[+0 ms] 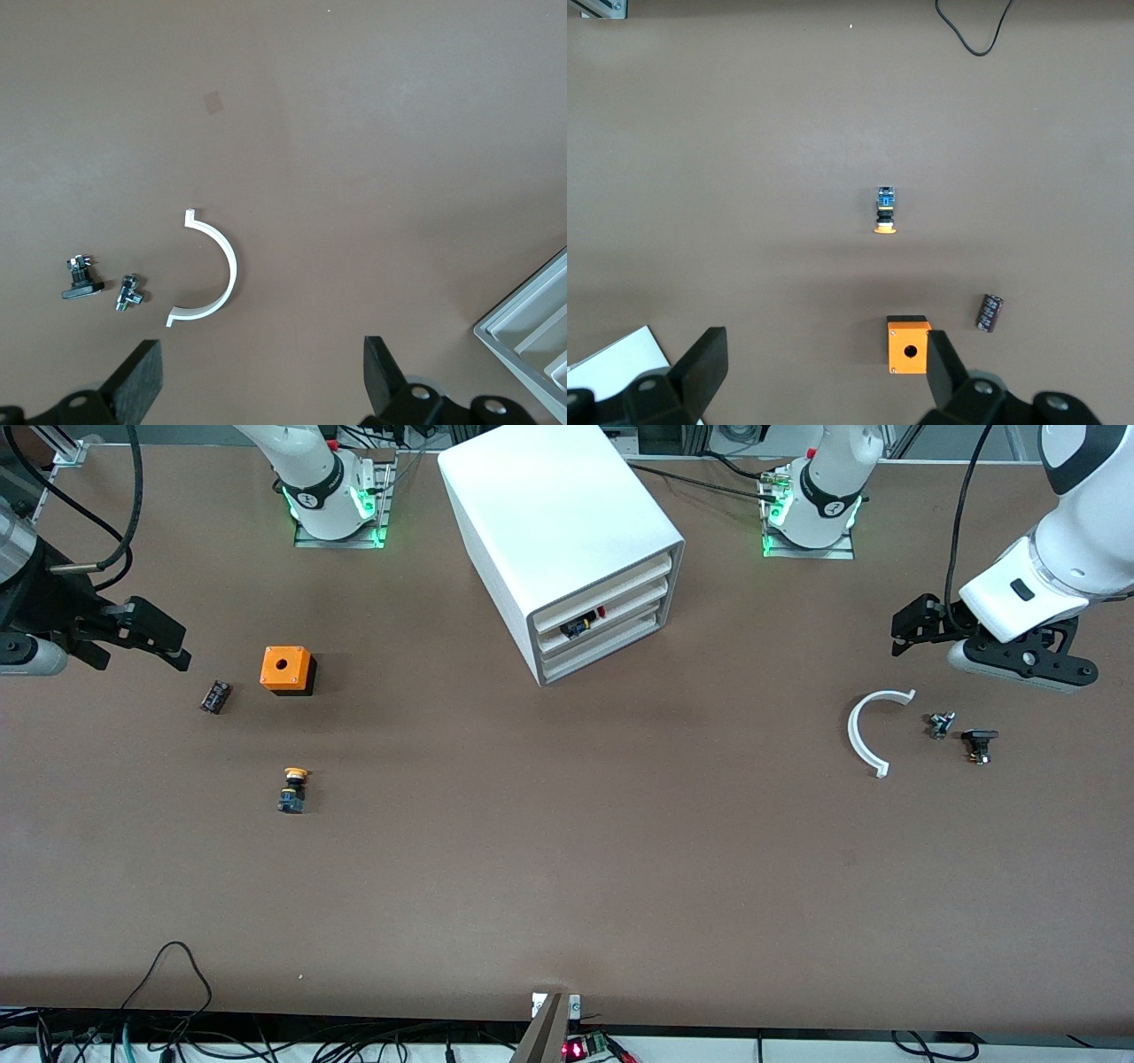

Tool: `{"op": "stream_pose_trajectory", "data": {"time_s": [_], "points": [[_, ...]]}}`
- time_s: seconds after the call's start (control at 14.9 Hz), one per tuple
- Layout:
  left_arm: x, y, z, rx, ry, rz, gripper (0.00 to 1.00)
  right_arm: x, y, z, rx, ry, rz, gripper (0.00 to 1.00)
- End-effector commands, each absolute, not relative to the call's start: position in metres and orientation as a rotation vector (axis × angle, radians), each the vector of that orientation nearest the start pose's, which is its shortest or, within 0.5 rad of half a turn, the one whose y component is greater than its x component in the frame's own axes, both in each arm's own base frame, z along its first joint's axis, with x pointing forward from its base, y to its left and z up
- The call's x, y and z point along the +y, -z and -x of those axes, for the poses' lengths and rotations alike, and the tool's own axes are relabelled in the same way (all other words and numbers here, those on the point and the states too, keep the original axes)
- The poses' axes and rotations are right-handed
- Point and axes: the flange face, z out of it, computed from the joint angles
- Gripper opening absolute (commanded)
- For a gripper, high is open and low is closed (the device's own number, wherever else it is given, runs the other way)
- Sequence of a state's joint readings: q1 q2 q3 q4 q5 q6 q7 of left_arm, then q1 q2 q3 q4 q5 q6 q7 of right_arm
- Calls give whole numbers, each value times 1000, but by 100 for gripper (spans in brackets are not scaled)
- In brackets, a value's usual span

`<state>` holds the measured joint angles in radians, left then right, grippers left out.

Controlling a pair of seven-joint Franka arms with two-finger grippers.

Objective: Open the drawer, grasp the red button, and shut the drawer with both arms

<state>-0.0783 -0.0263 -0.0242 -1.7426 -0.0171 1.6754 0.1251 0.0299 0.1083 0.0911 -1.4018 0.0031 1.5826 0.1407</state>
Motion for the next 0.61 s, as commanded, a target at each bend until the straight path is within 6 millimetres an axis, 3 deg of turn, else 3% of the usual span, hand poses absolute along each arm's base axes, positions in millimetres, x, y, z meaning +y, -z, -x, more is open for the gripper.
{"op": "stream_pose_trajectory", "data": {"time_s": [0.0,0.4,0.54], "points": [[-57,-572,-550,352,-75,3141,100,67,-645,-583,18,97,3123,99],[-57,-572,-548,336,-89,3142,100,52,-648,-586,16,105,3125,99],[-58,-573,-548,338,-87,3142,100,55,-636,-587,13,71,3127,99]]}}
